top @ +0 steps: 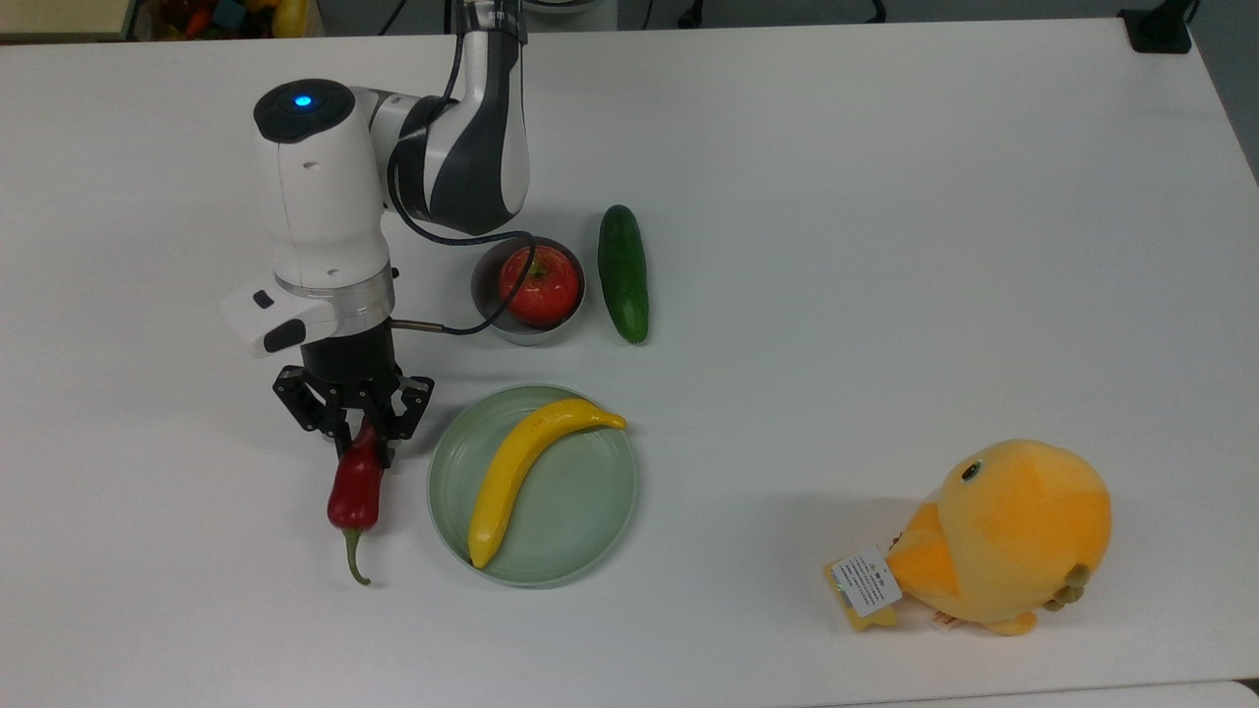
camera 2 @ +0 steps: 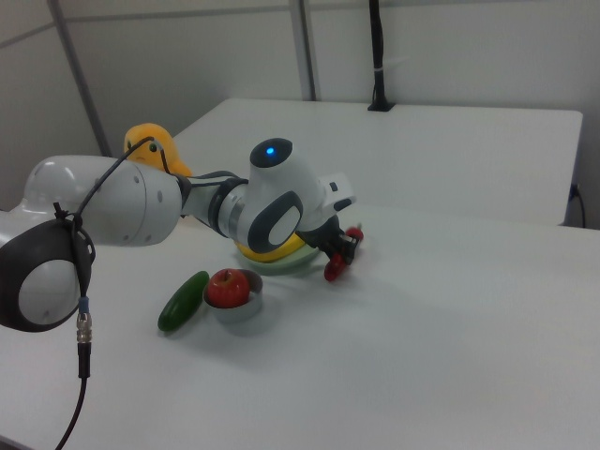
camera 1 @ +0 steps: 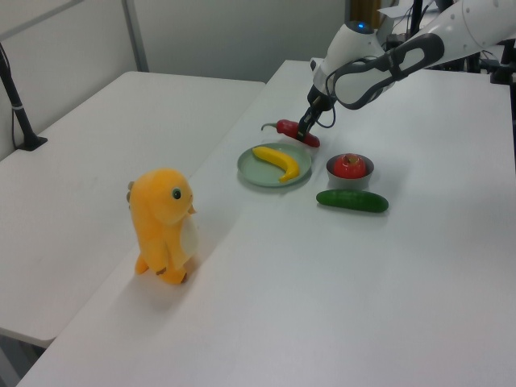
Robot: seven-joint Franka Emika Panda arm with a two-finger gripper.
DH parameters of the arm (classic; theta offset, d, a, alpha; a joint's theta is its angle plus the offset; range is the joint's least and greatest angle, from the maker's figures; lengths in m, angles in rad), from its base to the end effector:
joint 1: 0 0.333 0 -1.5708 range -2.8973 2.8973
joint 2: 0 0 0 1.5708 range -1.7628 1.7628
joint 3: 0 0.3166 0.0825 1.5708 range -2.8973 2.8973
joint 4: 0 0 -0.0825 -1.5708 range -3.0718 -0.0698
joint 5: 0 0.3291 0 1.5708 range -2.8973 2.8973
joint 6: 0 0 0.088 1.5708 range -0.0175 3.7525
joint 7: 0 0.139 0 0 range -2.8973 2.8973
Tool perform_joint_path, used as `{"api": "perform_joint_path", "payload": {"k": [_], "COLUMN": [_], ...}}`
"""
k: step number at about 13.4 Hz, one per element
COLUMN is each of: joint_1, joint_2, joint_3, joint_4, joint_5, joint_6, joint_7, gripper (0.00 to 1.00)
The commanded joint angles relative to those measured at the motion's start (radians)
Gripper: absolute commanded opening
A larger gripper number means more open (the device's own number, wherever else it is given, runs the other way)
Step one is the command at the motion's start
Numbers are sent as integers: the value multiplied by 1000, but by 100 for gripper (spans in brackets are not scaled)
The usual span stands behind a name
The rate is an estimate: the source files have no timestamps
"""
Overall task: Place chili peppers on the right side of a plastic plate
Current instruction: 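Lower the chili pepper beside the plate rim, opposite the apple bowl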
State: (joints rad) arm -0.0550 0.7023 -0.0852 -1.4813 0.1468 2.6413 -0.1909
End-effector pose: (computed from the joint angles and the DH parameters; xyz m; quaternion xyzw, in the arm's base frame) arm 0.7190 -0.0893 0.3151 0.9732 -0.0139 0.2292 0.0135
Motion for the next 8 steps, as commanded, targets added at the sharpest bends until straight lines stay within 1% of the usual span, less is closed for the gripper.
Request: {"api": "perform_joint_path", "payload": {"k": [1, 5, 7, 8], "joint_1": [7, 4, -2, -11], "joint_2": [22, 3, -23, -56], "joint_3": [1, 1, 1, 2], "joint_4": [12, 12, 12, 10], "joint_5": [14, 14, 28, 34], "joint_6": [26, 25, 22, 17], "joint_7": [-25, -19, -18, -16], "gripper": [100, 100, 100, 100]}}
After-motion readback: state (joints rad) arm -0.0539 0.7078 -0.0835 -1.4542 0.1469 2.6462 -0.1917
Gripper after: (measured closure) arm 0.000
